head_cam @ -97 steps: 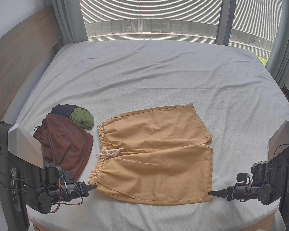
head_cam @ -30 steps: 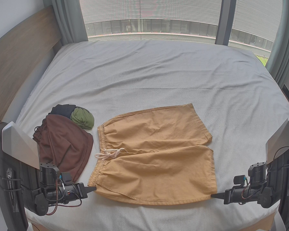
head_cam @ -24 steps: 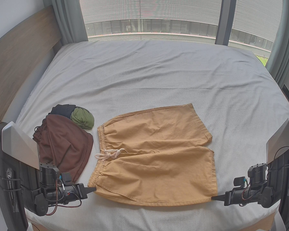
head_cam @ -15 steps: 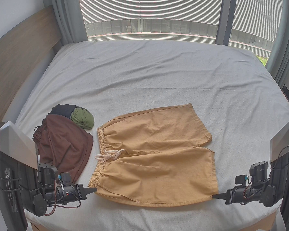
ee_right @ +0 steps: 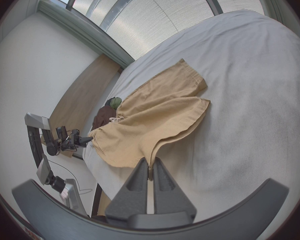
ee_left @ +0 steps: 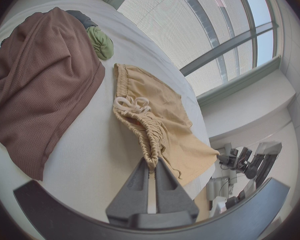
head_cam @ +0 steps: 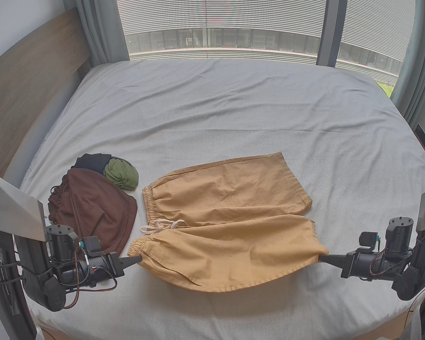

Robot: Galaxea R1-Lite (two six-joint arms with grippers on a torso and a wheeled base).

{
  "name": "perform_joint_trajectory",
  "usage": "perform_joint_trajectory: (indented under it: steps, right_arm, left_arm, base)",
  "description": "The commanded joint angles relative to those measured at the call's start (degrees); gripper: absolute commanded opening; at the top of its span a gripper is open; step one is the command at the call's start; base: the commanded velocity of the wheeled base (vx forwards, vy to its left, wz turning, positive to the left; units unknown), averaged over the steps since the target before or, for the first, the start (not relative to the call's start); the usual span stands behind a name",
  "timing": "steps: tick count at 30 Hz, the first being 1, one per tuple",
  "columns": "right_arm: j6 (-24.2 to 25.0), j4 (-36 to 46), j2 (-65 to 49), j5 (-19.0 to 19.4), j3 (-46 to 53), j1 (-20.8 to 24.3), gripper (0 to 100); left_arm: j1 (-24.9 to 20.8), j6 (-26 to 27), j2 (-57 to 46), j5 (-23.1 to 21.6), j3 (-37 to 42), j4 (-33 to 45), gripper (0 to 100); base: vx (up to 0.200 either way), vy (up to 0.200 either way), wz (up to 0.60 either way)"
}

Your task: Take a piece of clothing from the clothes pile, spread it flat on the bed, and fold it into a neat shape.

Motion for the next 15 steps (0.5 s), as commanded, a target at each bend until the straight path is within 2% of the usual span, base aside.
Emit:
perform_joint_trajectory:
  steps: [1, 4, 9, 15]
  right_arm:
    - [2.6, -0.1, -4.8, -0.1, -3.6, 0.0, 0]
    - [3.5, -0.1, -5.2, -0.2, -5.0, 0.0, 0]
    - [4.5, -0.1, -5.2, -0.2, -8.1, -0.4, 0]
    - [5.3, 0.1, -5.2, -0.2, -9.9, -0.5, 0]
  left_arm:
    - [0.0, -4.0, -3.7, 0.2, -2.7, -0.1, 0]
    - [-0.1, -5.6, -4.4, 0.6, -3.0, -0.1, 0]
    - [-1.1, -6.5, -4.1, 4.4, -4.9, -0.1, 0]
    - [-1.8, -8.7, -4.2, 5.3, -5.8, -0.2, 0]
  base:
    - [0.0, 0.0, 0.0]
    - [0.0, 0.0, 0.0]
    - [0.0, 0.0, 0.0]
    - [0.0, 0.0, 0.0]
